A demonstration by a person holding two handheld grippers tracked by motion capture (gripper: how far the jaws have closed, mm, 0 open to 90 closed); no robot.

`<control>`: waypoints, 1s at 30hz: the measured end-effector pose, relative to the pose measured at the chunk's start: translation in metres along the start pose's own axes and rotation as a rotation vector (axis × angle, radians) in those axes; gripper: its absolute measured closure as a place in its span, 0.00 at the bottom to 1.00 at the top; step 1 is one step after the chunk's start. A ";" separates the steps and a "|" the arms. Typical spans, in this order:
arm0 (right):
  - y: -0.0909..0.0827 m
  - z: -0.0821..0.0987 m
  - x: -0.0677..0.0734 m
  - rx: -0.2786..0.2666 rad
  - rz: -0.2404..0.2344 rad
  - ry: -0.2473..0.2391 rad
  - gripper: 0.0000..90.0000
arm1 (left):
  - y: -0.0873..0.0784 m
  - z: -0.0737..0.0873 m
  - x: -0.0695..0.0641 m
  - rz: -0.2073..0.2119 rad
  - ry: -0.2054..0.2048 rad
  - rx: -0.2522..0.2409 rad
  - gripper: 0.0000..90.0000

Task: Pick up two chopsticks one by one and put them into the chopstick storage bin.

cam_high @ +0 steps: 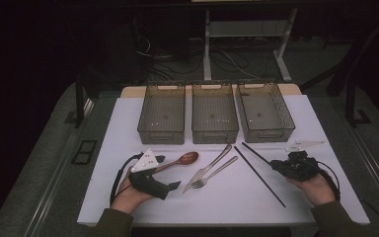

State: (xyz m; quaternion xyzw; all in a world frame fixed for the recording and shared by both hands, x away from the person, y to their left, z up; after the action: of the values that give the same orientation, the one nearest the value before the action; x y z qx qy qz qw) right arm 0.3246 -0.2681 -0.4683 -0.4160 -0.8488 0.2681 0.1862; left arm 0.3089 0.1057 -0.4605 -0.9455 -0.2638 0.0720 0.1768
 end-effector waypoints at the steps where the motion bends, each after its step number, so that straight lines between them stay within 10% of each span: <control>1: -0.001 -0.001 0.001 -0.001 -0.005 0.000 0.94 | 0.000 0.000 0.000 0.000 0.001 0.000 0.00; 30: -0.015 -0.046 0.008 -0.108 -0.051 -0.009 0.95 | 0.001 0.001 0.001 0.001 -0.006 -0.009 0.00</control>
State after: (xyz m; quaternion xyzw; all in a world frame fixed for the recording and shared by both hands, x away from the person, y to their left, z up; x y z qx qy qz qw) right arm 0.3360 -0.2557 -0.4228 -0.4022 -0.8733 0.2189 0.1664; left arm 0.3103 0.1056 -0.4617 -0.9462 -0.2642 0.0740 0.1717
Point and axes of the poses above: each handheld gripper's, and its own axes: y roughly forward along the jaws, z roughly out of its underside, x roughly to its left, the point moved 7 cm from there along y, roughly forward along the jaws, and after that the axes turned 10 degrees about -x, right-handed, at the moved point
